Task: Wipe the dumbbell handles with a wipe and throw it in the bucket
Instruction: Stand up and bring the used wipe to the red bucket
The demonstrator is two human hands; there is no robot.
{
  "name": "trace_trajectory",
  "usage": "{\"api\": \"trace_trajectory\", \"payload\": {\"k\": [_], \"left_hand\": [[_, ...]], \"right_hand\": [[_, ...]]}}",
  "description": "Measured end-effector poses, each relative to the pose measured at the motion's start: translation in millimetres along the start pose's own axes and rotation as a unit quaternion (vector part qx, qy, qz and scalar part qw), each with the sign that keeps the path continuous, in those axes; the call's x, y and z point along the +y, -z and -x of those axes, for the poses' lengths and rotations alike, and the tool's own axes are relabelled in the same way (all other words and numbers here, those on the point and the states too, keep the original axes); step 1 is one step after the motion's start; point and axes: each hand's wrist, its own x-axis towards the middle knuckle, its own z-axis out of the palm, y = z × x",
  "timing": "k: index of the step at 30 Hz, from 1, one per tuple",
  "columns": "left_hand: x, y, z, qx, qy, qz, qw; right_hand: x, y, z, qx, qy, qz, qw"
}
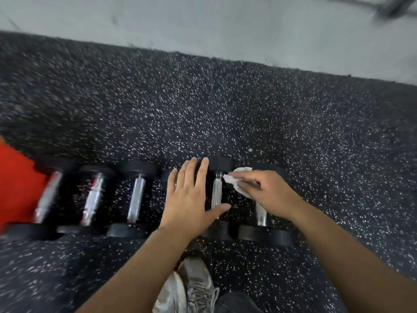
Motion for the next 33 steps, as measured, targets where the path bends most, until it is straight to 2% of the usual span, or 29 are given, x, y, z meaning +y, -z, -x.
{"api": "trace_trajectory", "payload": {"k": [9,18,24,33], "left_hand": [[39.0,153.3,20.6,0.138,-0.042,-0.014,0.989],[65.2,301.2,92.3,0.284,-0.068,-0.056,0.955],[50.2,359.4,154.9,0.329,-0.052,-0.072,0.940],[-39.2,401.7,231.5,0.348,0.031,-0.127,0.928]], "right_hand": [[-155.8,89.5,65.1,0.076,0.097,0.056,0.991],[-279.8,147.8,167.0,0.167,0.198,0.084,0.962],[-343.6,122.5,203.3,0.185,0.257,0.073,0.946],[-436.1,19.2,180.3,0.159,0.328,0.046,0.930]]}}
